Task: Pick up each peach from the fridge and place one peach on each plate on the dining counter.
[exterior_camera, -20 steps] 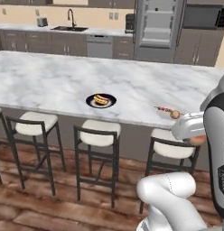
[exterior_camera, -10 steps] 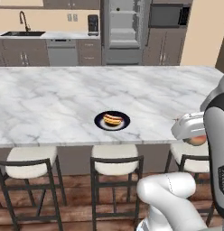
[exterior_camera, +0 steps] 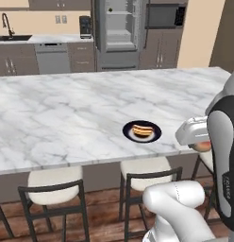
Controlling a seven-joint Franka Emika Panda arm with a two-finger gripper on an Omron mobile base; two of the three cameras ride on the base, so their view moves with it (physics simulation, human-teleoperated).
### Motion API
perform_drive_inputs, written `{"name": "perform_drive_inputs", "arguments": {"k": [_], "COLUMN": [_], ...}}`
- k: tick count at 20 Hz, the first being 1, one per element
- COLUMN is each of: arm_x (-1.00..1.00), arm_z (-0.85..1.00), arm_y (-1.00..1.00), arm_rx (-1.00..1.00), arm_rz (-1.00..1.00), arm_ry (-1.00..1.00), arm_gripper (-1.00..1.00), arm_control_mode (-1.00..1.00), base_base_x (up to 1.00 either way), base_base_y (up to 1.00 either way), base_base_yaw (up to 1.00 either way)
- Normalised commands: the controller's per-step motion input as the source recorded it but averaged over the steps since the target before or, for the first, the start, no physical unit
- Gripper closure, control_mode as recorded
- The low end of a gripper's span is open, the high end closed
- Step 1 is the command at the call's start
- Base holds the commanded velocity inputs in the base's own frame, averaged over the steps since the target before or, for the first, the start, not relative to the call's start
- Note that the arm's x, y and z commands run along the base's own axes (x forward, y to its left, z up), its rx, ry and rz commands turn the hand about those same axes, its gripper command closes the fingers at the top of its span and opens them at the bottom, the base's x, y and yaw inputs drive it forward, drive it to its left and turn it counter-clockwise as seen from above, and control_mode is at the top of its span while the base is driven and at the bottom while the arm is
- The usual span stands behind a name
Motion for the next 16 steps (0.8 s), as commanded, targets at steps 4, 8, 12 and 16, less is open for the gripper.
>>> {"name": "perform_drive_inputs", "arguments": {"k": [4, 8, 12, 16], "arm_x": [0.0, 0.0, 0.0, 0.0], "arm_z": [0.0, 0.0, 0.0, 0.0], "arm_y": [0.0, 0.0, 0.0, 0.0], "arm_rx": [0.0, 0.0, 0.0, 0.0], "arm_rz": [0.0, 0.0, 0.0, 0.0], "arm_ry": [0.0, 0.0, 0.0, 0.0], "arm_gripper": [1.0, 1.0, 1.0, 1.0], "arm_control_mode": [1.0, 1.0, 1.0, 1.0], "base_base_x": [0.55, 0.56, 0.73, 0.65], "base_base_y": [0.03, -0.18, 0.0, 0.09], "base_base_yaw": [0.0, -0.12, -0.28, -0.27]}}
